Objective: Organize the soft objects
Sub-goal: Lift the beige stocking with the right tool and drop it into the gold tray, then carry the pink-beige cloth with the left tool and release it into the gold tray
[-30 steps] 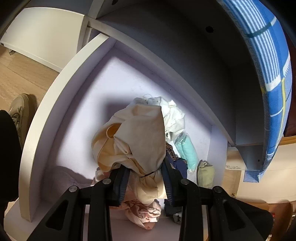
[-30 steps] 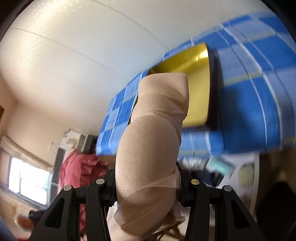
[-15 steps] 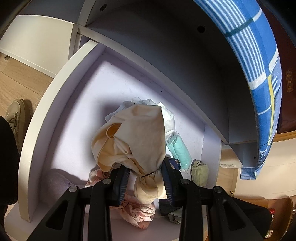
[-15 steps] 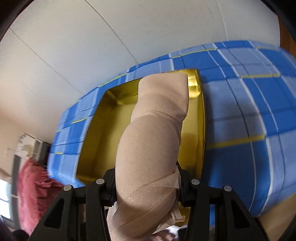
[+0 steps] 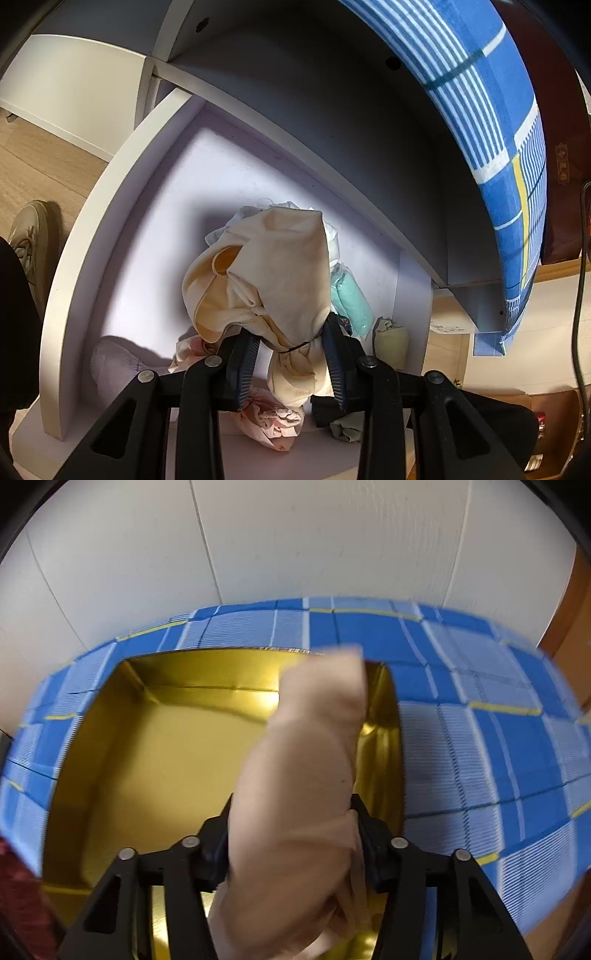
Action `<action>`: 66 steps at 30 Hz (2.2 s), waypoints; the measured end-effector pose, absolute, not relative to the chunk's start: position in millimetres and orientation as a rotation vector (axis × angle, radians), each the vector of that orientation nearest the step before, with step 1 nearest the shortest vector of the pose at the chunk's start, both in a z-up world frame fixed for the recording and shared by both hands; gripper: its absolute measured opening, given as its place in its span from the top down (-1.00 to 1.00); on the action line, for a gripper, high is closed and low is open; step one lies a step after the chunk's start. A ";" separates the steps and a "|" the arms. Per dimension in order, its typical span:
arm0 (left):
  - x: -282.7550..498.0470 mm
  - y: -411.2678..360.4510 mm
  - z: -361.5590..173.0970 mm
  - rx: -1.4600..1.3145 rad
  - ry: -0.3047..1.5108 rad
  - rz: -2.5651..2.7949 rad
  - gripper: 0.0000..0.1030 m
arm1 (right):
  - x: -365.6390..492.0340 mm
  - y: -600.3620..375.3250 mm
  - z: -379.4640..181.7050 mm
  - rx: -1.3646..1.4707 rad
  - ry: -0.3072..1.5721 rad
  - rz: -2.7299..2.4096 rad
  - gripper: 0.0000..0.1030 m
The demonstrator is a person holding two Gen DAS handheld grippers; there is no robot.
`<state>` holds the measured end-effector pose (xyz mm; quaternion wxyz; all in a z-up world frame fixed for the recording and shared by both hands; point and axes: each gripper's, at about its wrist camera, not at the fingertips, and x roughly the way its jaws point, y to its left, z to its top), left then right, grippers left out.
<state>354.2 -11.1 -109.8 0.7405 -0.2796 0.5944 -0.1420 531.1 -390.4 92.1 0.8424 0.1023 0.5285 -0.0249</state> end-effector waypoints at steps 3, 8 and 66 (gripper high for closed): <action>354.9 -13.3 -110.0 -0.598 1.307 -0.312 0.35 | 526.9 -392.0 98.6 0.195 1.072 -0.056 -0.38; 356.0 -16.8 -109.1 -0.576 1.307 -0.308 0.35 | 509.0 -392.1 112.1 0.163 1.039 -0.043 -0.41; 327.1 -28.9 -18.5 -0.314 1.134 -0.379 0.35 | 266.5 -319.1 -79.6 0.127 1.410 0.267 -0.67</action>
